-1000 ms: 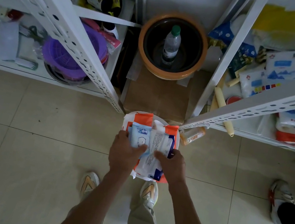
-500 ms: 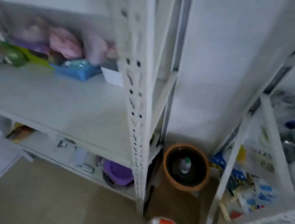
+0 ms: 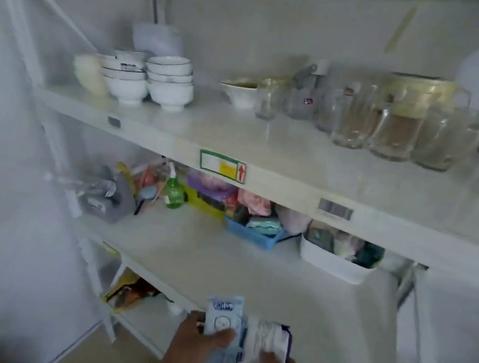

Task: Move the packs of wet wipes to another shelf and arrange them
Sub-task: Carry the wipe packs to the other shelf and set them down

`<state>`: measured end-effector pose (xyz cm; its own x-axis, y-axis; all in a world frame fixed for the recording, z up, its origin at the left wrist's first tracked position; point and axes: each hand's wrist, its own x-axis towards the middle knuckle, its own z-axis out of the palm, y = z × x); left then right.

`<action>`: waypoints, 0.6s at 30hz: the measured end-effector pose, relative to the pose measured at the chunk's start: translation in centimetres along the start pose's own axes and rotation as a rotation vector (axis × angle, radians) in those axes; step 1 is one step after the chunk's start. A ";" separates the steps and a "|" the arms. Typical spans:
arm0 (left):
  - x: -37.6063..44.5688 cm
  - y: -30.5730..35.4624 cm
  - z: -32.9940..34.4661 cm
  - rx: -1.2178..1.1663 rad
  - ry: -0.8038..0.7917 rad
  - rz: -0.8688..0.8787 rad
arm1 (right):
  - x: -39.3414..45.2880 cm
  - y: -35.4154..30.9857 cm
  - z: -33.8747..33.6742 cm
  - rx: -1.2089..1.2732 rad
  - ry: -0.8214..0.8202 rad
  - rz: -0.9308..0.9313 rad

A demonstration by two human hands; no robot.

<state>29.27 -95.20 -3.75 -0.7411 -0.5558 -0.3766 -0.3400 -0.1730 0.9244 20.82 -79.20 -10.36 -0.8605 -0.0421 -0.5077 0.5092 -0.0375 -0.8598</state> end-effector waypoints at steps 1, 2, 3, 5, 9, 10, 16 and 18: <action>3.1 -0.6 -2.2 0.047 -0.007 -0.026 | 0.1 -1.0 2.1 -0.116 -0.023 0.043; 5.0 0.4 -4.2 0.043 0.021 -0.029 | -0.1 -1.9 5.5 -0.185 -0.092 0.069; 7.8 0.4 -6.3 0.051 0.061 -0.014 | 1.0 -2.0 8.7 -0.179 -0.080 0.091; 12.1 0.3 -10.2 0.076 0.108 -0.034 | 2.1 -2.5 13.8 -0.256 -0.084 0.087; 20.3 0.2 -14.5 0.203 0.103 -0.069 | 5.1 -2.2 21.9 -0.304 -0.080 0.082; 22.5 0.1 -14.8 0.251 0.091 -0.050 | 6.6 -1.9 23.4 -0.281 -0.071 0.064; 29.1 0.0 -14.9 0.520 0.003 0.135 | 9.7 -1.9 26.1 -0.198 0.060 -0.055; 28.0 -1.8 -15.5 0.588 0.130 0.217 | 7.7 -0.5 23.9 -0.149 0.121 -0.137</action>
<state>18.13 -123.06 -14.96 -0.7650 -0.6286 -0.1401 -0.4785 0.4092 0.7769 14.31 -103.38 -12.54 -0.9218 0.0737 -0.3805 0.3869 0.1138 -0.9151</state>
